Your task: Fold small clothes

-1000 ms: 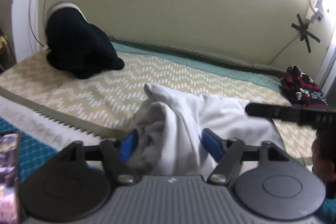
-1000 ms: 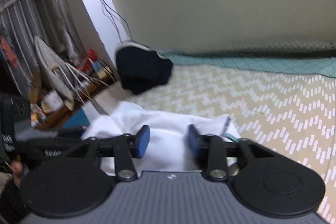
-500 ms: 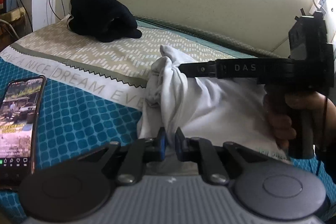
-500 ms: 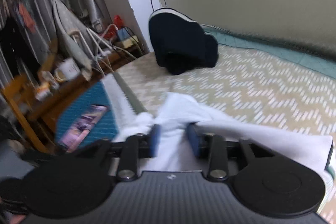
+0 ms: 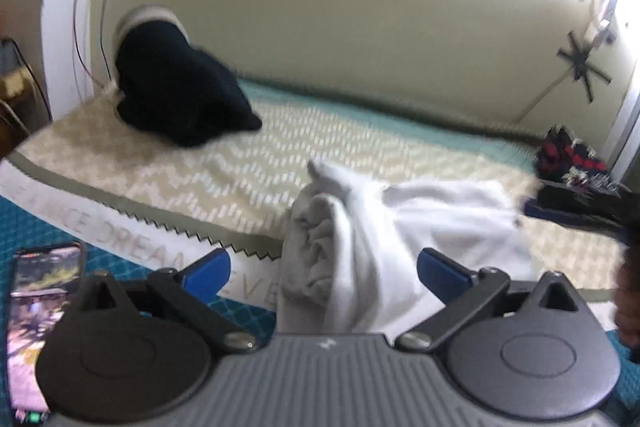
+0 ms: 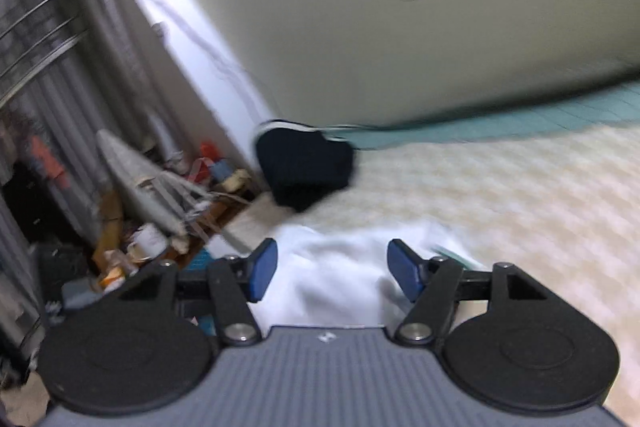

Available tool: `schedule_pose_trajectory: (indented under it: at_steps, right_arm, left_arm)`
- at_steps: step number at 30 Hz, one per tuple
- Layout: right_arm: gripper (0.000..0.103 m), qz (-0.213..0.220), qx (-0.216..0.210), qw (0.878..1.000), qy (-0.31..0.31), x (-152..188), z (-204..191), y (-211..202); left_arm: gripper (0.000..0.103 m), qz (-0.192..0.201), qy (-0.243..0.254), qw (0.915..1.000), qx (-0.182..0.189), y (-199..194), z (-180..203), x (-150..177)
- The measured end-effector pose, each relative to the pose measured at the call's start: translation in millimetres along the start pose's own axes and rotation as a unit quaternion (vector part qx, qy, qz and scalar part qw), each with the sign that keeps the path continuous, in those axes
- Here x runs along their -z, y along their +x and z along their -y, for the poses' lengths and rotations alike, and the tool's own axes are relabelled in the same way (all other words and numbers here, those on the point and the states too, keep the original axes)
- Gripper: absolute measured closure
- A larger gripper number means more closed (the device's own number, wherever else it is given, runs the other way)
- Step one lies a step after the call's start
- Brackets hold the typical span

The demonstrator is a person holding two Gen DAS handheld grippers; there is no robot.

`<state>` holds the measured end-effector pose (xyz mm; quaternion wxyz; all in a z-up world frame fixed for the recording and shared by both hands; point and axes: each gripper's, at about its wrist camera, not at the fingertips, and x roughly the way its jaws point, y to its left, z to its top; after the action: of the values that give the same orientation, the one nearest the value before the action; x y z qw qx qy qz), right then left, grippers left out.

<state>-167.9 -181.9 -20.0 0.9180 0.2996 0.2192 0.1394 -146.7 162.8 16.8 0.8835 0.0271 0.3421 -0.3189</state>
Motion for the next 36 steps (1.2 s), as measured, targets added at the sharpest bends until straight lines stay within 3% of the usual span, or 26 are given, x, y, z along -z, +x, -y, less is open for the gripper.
schedule_pose_trajectory:
  at_steps: [4,8,11,12,14,16,17,19,22,29,36]
  right_arm:
    - [0.038,-0.009,0.02,0.999,0.041,20.5,22.1,-25.5]
    - [0.037,-0.041,0.016,0.998,0.054,33.8,29.1,-17.1]
    - [0.036,-0.058,0.012,0.998,0.038,40.0,25.1,2.2]
    - [0.03,-0.062,0.005,0.998,0.031,40.1,21.5,6.4]
    - [0.032,-0.062,0.004,0.998,0.021,37.5,13.5,20.4]
    - [0.052,-0.06,0.017,0.998,-0.005,33.3,8.3,30.0]
    - [0.055,-0.058,0.021,0.998,-0.008,32.1,10.3,31.3]
    - [0.071,-0.048,0.017,0.999,0.001,27.3,16.2,27.0]
    - [0.08,-0.016,0.02,1.0,-0.013,19.8,19.6,6.4]
    - [0.081,0.084,0.069,0.994,-0.02,-17.1,59.3,-79.1]
    - [0.082,0.183,0.176,0.966,-0.043,-81.4,124.3,-191.2]
  left_arm:
    - [0.0,-0.039,-0.024,0.9984,0.032,24.6,-12.5,0.9]
    - [0.0,-0.056,-0.04,0.995,0.072,30.4,-14.2,10.2]
    - [0.001,-0.051,-0.029,0.9958,0.07,29.3,-7.3,19.5]
    - [0.003,-0.045,-0.022,0.9968,0.063,27.9,-2.9,23.0]
    - [0.025,-0.039,-0.006,0.9982,0.045,25.4,6.2,23.5]
    - [0.049,-0.048,0.002,0.9985,0.025,26.6,16.3,18.5]
    - [0.053,-0.055,0.0,0.9982,0.024,29.8,19.5,14.1]
    - [0.06,-0.061,0.002,0.9981,0.014,32.5,32.3,6.2]
    - [0.066,-0.051,0.029,0.9982,0.012,36.3,65.4,-7.4]
    - [0.068,-0.042,0.089,0.9911,0.089,72.0,181.6,-62.2]
    - [0.068,-0.02,0.149,0.9717,0.182,128.6,326.8,-127.3]
